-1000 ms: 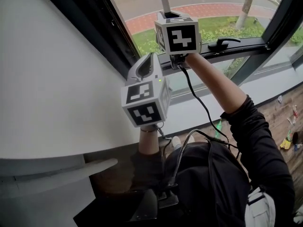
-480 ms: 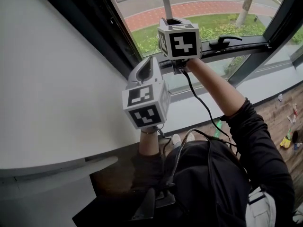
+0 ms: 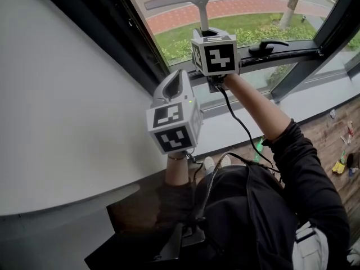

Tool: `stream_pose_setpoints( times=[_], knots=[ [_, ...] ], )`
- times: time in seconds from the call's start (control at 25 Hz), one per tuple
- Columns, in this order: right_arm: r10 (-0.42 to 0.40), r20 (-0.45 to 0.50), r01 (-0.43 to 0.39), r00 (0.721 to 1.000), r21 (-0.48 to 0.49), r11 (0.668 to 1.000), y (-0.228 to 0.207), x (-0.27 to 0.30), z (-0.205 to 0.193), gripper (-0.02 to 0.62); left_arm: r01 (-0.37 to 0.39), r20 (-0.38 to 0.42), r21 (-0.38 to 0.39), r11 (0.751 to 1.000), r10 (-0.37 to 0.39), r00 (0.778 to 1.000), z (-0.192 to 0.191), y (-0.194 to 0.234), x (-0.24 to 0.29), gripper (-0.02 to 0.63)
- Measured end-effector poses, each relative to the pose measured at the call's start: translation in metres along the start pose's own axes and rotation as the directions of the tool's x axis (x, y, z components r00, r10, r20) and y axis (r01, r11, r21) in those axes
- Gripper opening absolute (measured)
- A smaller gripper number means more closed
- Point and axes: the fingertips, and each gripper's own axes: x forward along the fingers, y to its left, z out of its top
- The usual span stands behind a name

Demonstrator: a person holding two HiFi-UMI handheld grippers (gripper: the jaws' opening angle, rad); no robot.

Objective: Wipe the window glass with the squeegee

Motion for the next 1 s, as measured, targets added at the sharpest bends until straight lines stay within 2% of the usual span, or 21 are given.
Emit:
stream_pose_setpoints(
  times=[1.0],
  knots=[
    [-0.003,-0.148,-0.002,0.989,-0.036,0.999,-0.010,0.010,-0.079,0.054,-0.012,-0.052,-0.020,1.000,0.011,0.999,-0.026,0.006,0.010,0.000]
  ],
)
